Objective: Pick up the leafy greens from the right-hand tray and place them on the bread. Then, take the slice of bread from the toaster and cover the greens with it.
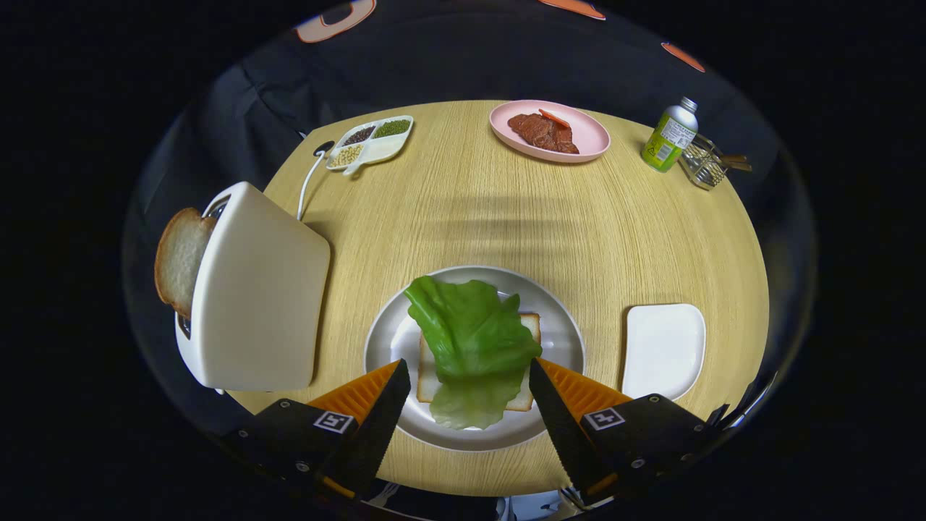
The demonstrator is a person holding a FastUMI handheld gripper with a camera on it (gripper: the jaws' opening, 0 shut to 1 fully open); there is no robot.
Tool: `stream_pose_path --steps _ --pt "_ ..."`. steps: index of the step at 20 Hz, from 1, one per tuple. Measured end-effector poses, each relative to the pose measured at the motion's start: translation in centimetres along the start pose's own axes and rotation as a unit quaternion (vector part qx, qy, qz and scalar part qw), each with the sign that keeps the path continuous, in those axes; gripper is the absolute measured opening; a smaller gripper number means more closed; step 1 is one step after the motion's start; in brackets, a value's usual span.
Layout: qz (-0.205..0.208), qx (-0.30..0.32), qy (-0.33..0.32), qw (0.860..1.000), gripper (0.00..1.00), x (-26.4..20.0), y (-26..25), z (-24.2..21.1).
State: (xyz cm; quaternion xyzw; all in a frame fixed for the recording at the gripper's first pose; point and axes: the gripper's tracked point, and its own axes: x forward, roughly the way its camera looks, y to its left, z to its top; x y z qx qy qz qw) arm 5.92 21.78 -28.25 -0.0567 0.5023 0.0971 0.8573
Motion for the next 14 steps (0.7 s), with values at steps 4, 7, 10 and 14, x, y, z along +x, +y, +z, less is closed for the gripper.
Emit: stream_pose_path --steps 4,7,10,14 --pt "0.01 -0.003 -0.017 1.0 0.99 -2.3 1.7 1.6" --pt "0.019 -0.007 -0.03 0.999 0.99 -4.2 3.5 3.1" --pt "0.032 -0.01 -0.04 0.999 0.99 -5.9 5.7 4.5" --pt "0.05 -0.012 -0.053 0.997 0.99 -7.9 9.0 6.2"
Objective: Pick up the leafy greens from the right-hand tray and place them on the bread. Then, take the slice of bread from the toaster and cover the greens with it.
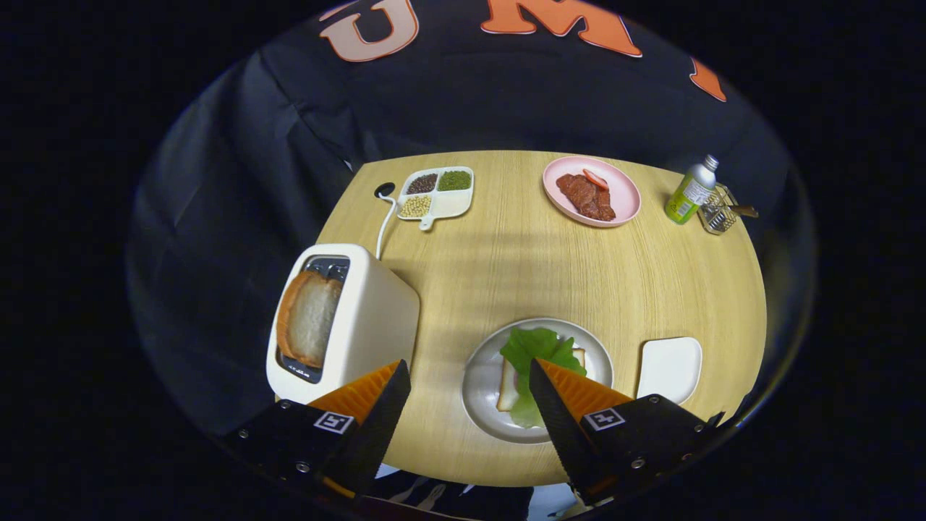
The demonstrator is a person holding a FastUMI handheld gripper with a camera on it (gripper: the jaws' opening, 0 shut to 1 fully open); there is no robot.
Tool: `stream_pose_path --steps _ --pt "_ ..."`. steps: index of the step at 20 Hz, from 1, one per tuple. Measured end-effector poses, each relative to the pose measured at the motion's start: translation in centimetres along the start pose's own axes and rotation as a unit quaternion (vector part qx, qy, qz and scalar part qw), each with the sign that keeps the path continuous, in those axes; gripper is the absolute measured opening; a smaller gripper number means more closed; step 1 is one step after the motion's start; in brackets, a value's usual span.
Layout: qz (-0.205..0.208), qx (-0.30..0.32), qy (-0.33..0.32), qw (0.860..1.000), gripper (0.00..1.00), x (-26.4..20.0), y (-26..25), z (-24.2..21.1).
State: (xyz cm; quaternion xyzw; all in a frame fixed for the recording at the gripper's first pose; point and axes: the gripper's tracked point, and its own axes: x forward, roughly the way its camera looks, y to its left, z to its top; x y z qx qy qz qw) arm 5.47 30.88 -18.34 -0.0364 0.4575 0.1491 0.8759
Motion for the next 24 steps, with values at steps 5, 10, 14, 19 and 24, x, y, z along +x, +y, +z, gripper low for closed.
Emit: stream_pose_path --steps 5,10,14,19,24 --pt "0.011 -0.015 -0.012 1.0 0.99 -0.7 4.3 2.1" --pt "0.029 -0.024 -0.012 0.999 0.99 -0.5 9.2 3.4" --pt "0.028 -0.037 -0.002 0.999 0.99 1.1 11.9 3.8" --pt "0.01 -0.045 0.024 0.999 0.96 4.0 13.0 3.4" --pt "-0.005 -0.044 0.03 0.999 0.69 5.0 13.1 3.3"
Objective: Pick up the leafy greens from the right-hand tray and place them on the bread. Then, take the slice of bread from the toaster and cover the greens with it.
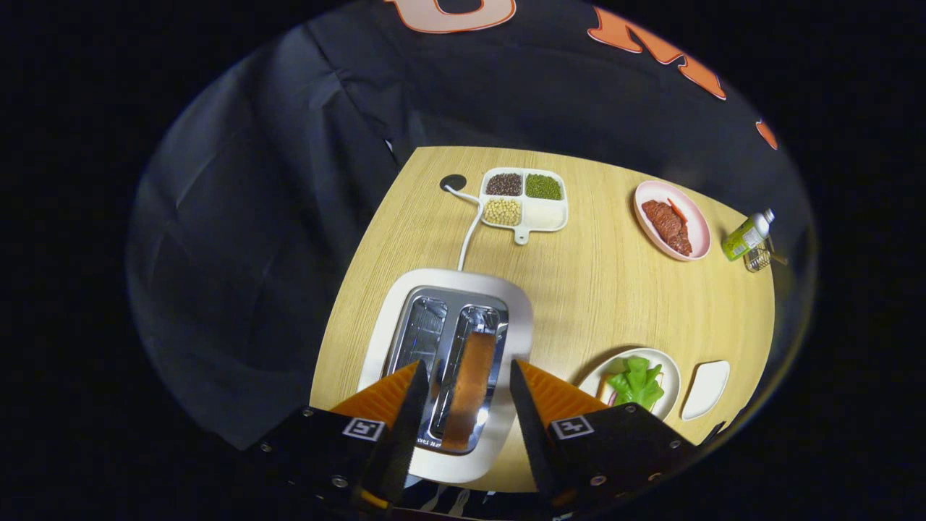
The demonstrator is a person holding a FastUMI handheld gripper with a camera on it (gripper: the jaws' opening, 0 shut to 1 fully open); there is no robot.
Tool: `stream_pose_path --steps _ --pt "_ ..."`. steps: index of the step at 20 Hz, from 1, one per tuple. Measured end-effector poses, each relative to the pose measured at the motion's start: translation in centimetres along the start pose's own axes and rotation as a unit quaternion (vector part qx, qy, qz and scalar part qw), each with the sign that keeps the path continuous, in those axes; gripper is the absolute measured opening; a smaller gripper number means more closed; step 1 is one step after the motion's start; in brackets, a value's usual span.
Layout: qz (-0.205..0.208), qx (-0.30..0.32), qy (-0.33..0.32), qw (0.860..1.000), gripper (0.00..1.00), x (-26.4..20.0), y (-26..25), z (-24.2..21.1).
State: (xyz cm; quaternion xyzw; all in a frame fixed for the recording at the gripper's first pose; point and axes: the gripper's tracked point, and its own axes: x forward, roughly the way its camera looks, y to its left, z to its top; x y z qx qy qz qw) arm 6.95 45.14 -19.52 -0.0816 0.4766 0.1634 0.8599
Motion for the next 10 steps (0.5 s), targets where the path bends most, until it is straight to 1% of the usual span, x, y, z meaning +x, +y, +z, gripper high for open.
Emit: stream_pose_path --steps 2,3,4,5,7,10 --pt "-0.005 0.007 0.004 1.0 0.47 0.1 -0.2 0.0" --pt "-0.005 0.009 0.006 1.0 0.29 0.1 -0.2 0.0" --pt "-0.004 0.008 0.006 1.0 0.21 0.0 -0.1 -0.1" --pt "-0.005 0.007 0.005 1.0 0.16 -0.1 -0.1 0.0" --pt "-0.002 0.006 0.001 1.0 0.11 -0.4 0.1 0.0" --pt "0.008 0.006 -0.011 1.0 0.09 -1.6 0.3 0.4"
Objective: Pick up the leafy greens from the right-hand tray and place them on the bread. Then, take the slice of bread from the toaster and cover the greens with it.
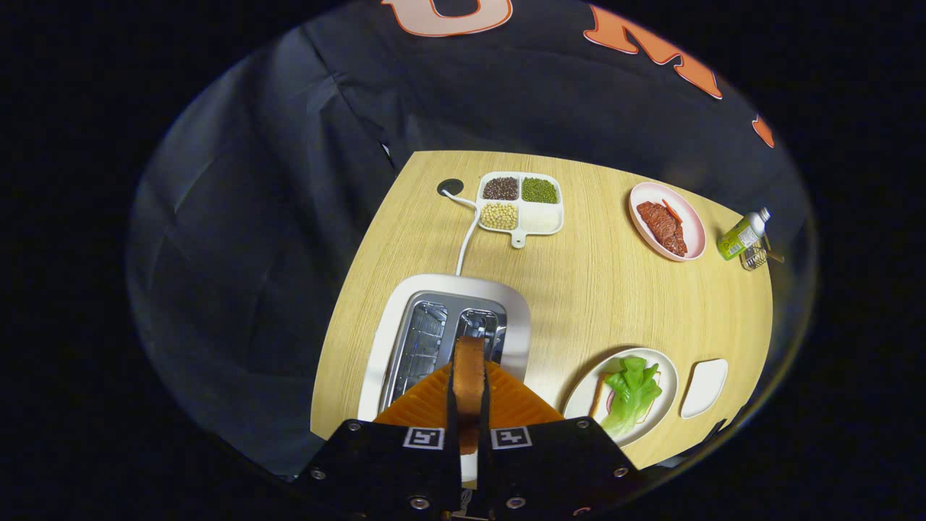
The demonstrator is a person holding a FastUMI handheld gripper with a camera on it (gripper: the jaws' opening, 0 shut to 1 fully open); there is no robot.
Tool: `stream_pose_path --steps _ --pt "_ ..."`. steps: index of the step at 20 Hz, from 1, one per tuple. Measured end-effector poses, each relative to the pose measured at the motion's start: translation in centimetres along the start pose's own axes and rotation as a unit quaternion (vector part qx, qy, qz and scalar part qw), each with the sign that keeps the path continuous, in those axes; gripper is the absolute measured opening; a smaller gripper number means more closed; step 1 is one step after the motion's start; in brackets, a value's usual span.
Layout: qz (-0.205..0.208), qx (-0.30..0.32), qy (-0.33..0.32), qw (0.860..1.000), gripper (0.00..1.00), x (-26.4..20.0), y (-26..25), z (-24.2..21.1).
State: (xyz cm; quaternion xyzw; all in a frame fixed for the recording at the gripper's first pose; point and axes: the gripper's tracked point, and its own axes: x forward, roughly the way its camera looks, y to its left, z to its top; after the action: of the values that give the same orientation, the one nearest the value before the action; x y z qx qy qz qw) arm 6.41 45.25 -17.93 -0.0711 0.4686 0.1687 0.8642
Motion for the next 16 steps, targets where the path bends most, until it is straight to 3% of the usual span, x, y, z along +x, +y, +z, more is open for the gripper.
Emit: stream_pose_path --steps 9,16 --pt "0.038 0.014 -0.067 0.997 0.09 -7.1 -1.5 2.7" --pt "0.037 0.033 -0.095 0.994 0.09 -10.5 -6.7 2.4"
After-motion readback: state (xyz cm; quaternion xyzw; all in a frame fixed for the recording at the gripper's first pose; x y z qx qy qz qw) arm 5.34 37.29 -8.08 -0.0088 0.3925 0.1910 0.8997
